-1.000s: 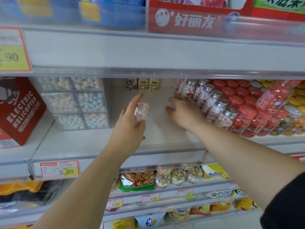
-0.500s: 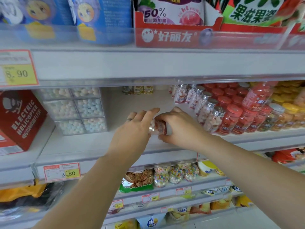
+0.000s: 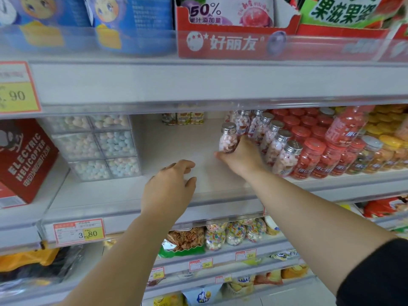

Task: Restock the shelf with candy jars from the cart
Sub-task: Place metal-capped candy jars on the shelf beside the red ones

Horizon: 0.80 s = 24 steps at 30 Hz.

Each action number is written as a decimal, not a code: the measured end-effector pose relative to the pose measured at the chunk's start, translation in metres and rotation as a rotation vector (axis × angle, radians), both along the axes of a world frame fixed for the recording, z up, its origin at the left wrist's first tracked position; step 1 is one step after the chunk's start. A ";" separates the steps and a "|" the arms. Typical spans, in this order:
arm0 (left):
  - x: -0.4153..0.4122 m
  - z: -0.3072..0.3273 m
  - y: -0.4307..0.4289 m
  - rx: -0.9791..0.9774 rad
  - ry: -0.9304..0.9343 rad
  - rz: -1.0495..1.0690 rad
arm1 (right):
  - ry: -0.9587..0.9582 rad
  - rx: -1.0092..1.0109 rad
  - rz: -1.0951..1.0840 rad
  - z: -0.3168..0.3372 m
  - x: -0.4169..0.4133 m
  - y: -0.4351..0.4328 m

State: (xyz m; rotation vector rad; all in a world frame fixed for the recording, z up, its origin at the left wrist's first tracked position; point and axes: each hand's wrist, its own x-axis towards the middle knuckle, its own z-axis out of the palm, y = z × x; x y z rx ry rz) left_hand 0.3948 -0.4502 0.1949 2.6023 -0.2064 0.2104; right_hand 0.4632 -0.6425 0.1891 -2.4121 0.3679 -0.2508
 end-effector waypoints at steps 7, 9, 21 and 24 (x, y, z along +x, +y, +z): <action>0.002 -0.002 0.001 -0.010 0.021 0.009 | 0.003 -0.059 -0.104 -0.004 0.013 -0.004; 0.001 -0.001 0.001 -0.009 0.021 0.016 | 0.024 -0.038 -0.079 -0.001 0.007 -0.005; 0.000 -0.001 0.000 -0.007 0.019 0.019 | 0.219 -0.242 0.215 0.023 -0.049 0.013; -0.001 -0.001 0.000 -0.006 0.016 0.018 | 0.195 -0.267 0.167 0.012 -0.028 0.010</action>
